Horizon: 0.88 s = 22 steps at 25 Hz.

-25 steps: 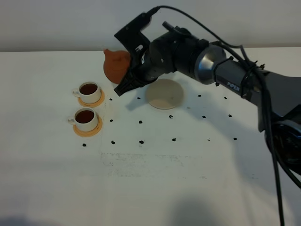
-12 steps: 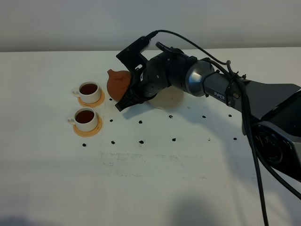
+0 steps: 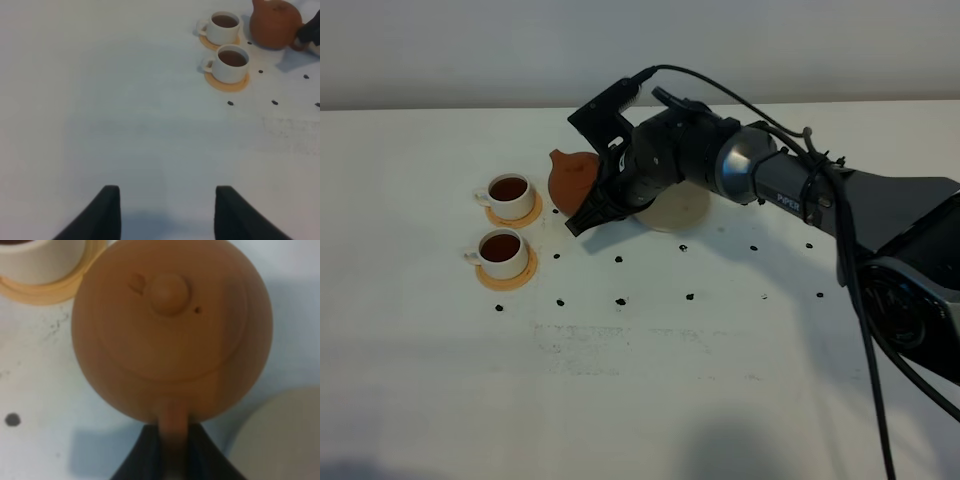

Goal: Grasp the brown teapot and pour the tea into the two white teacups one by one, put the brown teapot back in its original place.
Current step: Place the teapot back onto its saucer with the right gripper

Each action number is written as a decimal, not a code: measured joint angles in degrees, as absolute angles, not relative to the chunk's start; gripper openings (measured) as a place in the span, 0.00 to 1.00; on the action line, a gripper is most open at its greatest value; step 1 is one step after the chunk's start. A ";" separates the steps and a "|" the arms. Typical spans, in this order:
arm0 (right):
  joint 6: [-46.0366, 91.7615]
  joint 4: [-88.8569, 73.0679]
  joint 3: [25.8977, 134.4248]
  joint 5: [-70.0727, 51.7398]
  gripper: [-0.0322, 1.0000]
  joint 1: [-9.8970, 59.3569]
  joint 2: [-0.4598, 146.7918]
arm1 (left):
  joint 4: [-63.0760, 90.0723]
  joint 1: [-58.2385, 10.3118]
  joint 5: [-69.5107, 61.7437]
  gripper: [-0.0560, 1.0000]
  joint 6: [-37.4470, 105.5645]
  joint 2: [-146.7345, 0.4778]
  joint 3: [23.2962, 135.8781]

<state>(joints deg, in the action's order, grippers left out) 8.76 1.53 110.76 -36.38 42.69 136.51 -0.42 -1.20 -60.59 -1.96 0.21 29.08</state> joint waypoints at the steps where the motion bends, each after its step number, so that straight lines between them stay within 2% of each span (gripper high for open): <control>1: 8.76 1.53 110.76 -36.95 0.11 42.69 135.86 | -0.42 -1.20 -60.59 0.48 -1.96 0.21 29.08; 14: 8.13 1.13 109.84 -44.91 0.11 41.88 122.30 | -0.42 -1.20 -60.59 0.48 -1.96 0.21 29.08; 22: 6.59 -0.74 98.21 -39.86 0.11 38.58 113.96 | -0.42 -1.20 -60.59 0.48 -1.96 0.21 29.08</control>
<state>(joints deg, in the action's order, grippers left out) 6.59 -0.74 98.21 -39.86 38.58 113.96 -0.42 -1.20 -60.59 -1.96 0.21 29.08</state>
